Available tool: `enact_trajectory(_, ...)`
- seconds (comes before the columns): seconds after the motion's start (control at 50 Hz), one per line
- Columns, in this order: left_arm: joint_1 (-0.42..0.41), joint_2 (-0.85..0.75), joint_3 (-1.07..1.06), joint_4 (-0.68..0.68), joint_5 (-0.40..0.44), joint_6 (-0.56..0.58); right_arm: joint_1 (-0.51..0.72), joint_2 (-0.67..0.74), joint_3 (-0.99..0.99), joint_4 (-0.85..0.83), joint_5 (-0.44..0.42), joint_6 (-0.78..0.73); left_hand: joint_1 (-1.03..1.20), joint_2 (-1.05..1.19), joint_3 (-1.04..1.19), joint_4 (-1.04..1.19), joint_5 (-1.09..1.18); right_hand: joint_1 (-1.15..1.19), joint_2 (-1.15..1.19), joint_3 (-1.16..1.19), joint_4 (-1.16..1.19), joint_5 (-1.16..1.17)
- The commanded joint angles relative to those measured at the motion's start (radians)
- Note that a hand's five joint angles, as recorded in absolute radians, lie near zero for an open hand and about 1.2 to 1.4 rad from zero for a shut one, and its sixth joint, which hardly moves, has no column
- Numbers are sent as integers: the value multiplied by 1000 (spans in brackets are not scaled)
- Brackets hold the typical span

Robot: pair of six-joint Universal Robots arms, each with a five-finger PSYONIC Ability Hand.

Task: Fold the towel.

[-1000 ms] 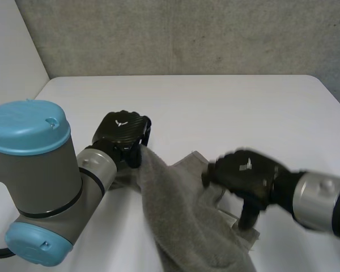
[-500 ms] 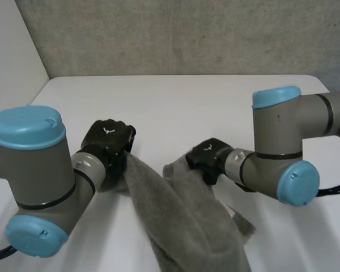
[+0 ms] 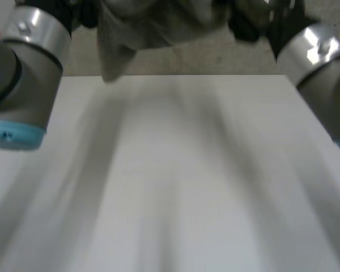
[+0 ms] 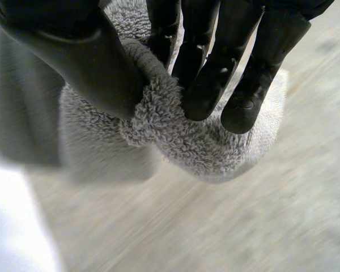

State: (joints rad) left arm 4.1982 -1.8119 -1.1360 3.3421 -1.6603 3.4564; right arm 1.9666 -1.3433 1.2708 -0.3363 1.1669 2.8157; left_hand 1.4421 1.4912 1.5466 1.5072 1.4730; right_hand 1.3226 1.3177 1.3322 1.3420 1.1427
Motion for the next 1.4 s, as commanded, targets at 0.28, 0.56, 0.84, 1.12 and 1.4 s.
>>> enact_trajectory(0.28, -23, 46, -879, 148, 59, 12, -351, -22, 568, 413, -224, -846, -192, -241, -296, -257, -397, -877, -872, -886, -896, -871)
enact_trajectory(0.56, -18, 183, -907, 135, 79, 15, -145, 43, 184, 566, -181, -124, -1255, -1304, -1359, -1320, -1460, -944, -939, -954, -964, -939)
enact_trajectory(0.84, 123, 201, -1015, 140, 86, 13, 98, 568, -361, 729, 30, -150, -1258, -1307, -1362, -1323, -1463, -891, -886, -901, -911, -886)
enact_trajectory(1.12, 169, 111, -984, 119, 180, 18, 127, 719, -527, 770, 180, -229, -1045, -1094, -1149, -1110, -1250, -107, -102, -117, -127, -102)
enact_trajectory(1.4, 154, 43, -626, 66, 206, 23, 114, 578, -557, 408, 234, -193, -46, -95, -150, -111, -251, 74, 79, 64, 54, 79)
